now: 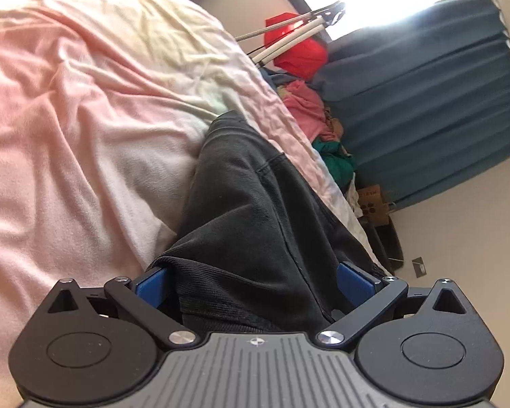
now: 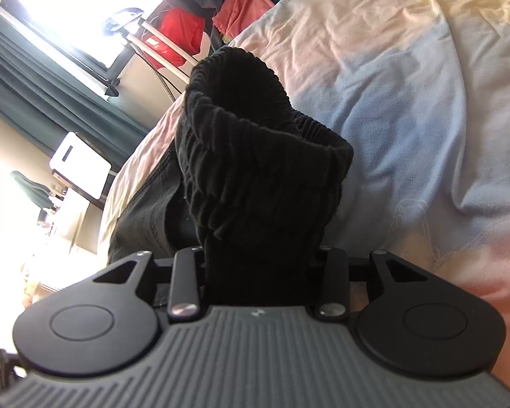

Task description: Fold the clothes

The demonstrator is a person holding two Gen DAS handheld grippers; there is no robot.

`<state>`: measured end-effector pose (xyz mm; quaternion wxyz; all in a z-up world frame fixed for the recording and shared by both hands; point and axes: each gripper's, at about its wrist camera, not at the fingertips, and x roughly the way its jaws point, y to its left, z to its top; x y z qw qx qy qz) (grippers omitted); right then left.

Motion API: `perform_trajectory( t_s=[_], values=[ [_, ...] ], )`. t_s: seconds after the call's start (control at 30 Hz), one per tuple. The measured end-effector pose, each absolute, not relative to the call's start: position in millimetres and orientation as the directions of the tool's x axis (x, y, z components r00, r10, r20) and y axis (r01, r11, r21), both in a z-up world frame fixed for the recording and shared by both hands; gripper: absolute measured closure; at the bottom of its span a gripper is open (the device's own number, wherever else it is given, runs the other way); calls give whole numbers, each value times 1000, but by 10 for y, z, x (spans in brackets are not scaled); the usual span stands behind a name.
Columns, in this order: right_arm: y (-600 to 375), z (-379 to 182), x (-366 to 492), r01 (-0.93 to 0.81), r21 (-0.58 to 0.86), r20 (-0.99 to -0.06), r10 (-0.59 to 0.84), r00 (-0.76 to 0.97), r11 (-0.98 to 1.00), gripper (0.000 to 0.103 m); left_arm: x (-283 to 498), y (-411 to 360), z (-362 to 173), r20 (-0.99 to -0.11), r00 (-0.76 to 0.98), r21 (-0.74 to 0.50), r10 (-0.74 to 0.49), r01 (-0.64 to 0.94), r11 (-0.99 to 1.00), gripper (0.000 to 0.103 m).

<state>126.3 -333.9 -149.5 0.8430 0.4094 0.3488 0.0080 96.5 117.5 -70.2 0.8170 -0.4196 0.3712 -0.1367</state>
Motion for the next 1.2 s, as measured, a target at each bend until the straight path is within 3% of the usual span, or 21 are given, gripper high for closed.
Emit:
perform_trajectory(
  t_s=[0.3,0.5,0.63,0.83,0.87,0.93,1.03,1.2],
  values=[
    [-3306,-1479,1288,281,679,-590,276,759,678,62,949,1290,-585,-490,663,-793,-566,-68,606,4],
    [-3293,-1484,1280,287,677,-590,267,762,678,62,741,1301,-270,-406,763,-750,-503,36,660,1],
    [-3280,-1482,1291,283,668,-590,259,765,688,62,1049,1228,-372,-496,735,-686,-462,-6,727,0],
    [-3288,-1503,1295,279,674,-583,259,770,684,62,1388,1089,-837,-597,615,-674,-515,-37,738,3],
    [-3280,-1500,1296,276,671,-582,257,771,688,62,1410,1090,-877,-594,610,-683,-525,-36,730,5],
    [-3262,-1476,1296,268,664,-578,252,776,698,62,1423,1107,-912,-577,606,-707,-548,-34,707,22],
    [-3246,-1423,1288,250,665,-561,249,790,704,63,1379,1092,-851,-558,624,-704,-547,-8,710,36],
    [-3298,-1260,1246,210,698,-506,265,821,685,68,1292,1041,-690,-532,651,-679,-541,53,732,51]
  ],
)
